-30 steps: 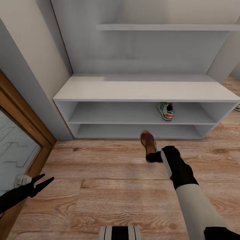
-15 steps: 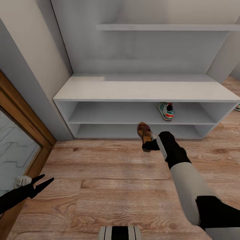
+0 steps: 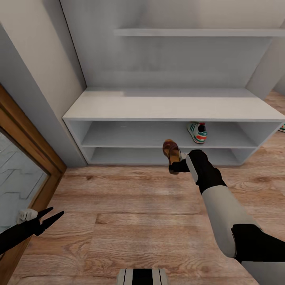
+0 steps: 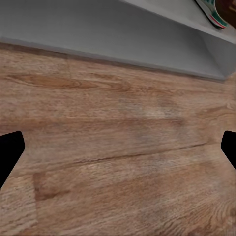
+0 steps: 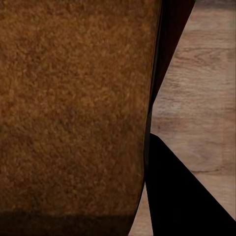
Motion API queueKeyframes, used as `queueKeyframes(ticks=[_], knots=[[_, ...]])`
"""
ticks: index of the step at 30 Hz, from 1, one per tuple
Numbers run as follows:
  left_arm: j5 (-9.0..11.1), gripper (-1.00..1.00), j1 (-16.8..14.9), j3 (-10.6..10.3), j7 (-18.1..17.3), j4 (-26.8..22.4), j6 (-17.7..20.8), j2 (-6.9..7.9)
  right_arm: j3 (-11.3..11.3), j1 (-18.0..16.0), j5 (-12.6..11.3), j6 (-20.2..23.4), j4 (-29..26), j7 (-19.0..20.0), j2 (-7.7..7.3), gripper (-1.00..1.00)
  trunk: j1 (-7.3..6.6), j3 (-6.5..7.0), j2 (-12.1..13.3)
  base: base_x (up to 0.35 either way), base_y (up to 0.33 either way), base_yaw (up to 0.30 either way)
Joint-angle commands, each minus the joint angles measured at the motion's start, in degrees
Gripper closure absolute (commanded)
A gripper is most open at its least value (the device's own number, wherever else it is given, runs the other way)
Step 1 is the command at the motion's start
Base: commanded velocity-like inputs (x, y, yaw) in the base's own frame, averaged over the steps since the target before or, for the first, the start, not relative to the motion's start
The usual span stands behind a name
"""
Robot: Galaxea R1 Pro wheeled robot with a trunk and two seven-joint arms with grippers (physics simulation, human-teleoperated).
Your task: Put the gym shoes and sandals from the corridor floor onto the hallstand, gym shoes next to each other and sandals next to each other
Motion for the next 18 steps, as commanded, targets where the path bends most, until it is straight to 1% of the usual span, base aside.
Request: queueKeyframes(ticks=[1,5,18], knots=[[0.0,-1.00,0.0,0.0,0.0,0.0,0.0,0.00,0.0,0.0,-0.1,0.0,0.0,-0.1,0.00,1.00,0.00,0.00,0.0,0.170,0.000,0.000],[0.0,-1.00,0.0,0.0,0.0,0.0,0.0,0.00,0.0,0.0,-0.1,0.0,0.0,-0.1,0.00,1.00,0.00,0.00,0.0,0.270,0.000,0.000],[0.0,-1.00,0.0,0.0,0.0,0.0,0.0,0.00,0.1,0.0,-0.1,0.0,-0.1,-0.1,0.00,1.00,0.00,0.00,0.0,0.321,0.000,0.000]])
